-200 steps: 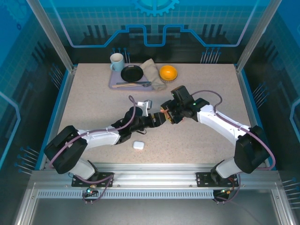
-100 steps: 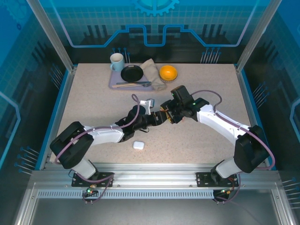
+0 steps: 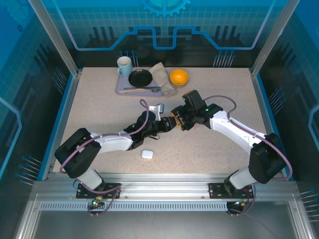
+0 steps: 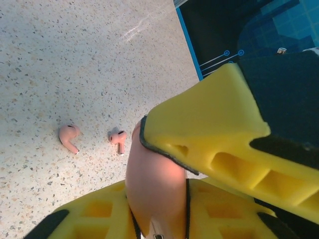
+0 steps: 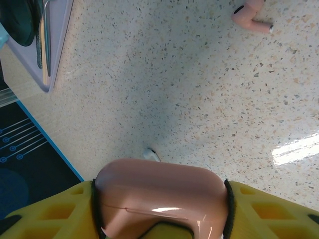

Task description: Insert wireless bluetooth earbuds into charging case

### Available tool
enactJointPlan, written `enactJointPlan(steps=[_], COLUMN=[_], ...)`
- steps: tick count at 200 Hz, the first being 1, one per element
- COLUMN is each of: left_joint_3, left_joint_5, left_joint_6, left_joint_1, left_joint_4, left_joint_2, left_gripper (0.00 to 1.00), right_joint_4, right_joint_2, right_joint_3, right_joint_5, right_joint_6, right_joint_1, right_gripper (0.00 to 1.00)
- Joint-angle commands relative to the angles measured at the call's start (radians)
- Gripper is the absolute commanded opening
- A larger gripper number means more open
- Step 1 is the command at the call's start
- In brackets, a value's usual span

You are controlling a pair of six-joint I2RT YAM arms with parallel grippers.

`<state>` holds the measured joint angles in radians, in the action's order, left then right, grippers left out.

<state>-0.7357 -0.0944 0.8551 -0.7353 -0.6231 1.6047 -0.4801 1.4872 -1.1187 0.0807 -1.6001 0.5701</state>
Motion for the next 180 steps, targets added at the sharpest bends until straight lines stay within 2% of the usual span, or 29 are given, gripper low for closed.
enactJointPlan(steps=[1, 15, 33, 46, 74, 101, 128, 153, 180], left_joint_3=[-0.038, -0.045, -0.05, -0.06, -0.093, -0.152, -0.213, -0.279, -0.333], left_joint_5=[-0.001, -0.004, -0.006, -0.014, -0.096, -0.312, -0.497, -0.596, -0.637], left_joint_6=[-0.027, -0.033, -0.046, -0.058, -0.12, -0.201, -0.29, -0.375, -0.423], left_joint_1=[-0.008, -0.007, -0.006, -0.004, 0.029, 0.115, 0.203, 0.243, 0.248], left_joint_4=[-0.016, 0.002, 0.036, 0.075, 0.209, 0.358, 0.498, 0.629, 0.704], left_joint_2=[0.002, -0.004, -0.018, -0.036, -0.092, -0.119, -0.14, -0.148, -0.137], left_gripper=[0.18, 0.11, 0.09, 0.06, 0.01, 0.01, 0.01, 0.01, 0.01], right_joint_4=[0.007, 0.017, 0.031, 0.033, 0.005, 0.102, 0.241, 0.342, 0.406], right_joint_2=[0.014, 0.013, -0.006, -0.044, -0.14, -0.188, -0.265, -0.336, -0.347], right_joint_3=[-0.02, -0.028, -0.033, -0.025, 0.016, 0.087, 0.195, 0.286, 0.309], right_joint_5=[0.017, 0.024, 0.023, 0.008, -0.004, 0.099, 0.203, 0.304, 0.377], right_joint_6=[-0.009, 0.011, 0.044, 0.083, 0.249, 0.54, 0.809, 0.908, 0.928], right_joint_1=[-0.016, -0.022, -0.039, -0.063, -0.15, -0.232, -0.239, -0.235, -0.208], right_gripper=[0.42, 0.55, 0.75, 0.81, 0.85, 0.87, 0.86, 0.86, 0.84])
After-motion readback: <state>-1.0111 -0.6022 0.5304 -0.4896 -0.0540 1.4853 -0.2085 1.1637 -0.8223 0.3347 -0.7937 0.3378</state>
